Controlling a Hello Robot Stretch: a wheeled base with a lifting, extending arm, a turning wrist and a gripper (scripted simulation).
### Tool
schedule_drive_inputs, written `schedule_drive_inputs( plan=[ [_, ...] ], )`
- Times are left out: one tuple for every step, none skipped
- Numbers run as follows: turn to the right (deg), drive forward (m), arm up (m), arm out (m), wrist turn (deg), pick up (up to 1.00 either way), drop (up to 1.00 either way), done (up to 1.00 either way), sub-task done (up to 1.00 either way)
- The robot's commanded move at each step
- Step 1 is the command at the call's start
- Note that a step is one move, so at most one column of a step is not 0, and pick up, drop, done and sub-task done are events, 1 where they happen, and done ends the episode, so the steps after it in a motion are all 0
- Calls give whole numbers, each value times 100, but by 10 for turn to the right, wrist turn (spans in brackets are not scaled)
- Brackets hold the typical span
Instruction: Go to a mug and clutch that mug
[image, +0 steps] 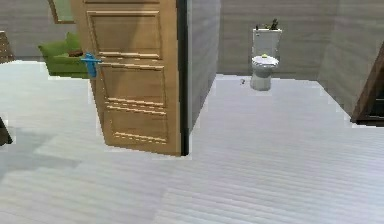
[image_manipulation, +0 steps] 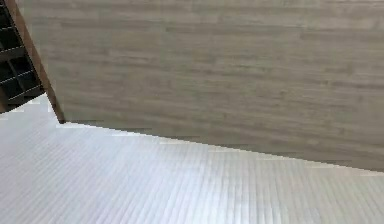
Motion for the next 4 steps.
schedule_drive_inputs(
  plan=[
    [0, 15, 0, 0, 0, 0, 0, 0, 0],
    [-270, 0, 0, 0, 0, 0, 0, 0, 0],
    [0, 35, 0, 0, 0, 0, 0, 0, 0],
    [-180, 0, 0, 0, 0, 0, 0, 0, 0]
  ],
)
